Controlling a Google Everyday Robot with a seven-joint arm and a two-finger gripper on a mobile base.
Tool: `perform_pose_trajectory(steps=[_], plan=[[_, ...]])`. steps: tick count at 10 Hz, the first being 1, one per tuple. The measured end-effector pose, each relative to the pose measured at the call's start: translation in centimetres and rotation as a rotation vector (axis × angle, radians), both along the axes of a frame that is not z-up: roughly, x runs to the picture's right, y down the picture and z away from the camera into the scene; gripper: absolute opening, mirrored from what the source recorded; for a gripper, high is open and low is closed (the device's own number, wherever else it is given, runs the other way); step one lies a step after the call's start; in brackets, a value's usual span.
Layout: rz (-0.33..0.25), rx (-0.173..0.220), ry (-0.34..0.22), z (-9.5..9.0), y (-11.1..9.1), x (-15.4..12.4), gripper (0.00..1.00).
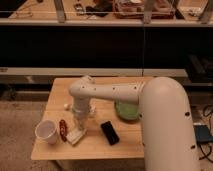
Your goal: Place the white sponge in the ceramic bowl
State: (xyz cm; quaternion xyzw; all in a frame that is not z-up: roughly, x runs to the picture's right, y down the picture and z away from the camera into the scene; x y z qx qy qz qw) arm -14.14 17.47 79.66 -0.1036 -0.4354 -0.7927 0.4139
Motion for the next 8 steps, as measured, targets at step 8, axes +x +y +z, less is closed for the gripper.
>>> perform_pose_trajectory(steps=[8], plan=[[0.081,0.047,0.01,-1.1,-3.9,2.7,0.0]])
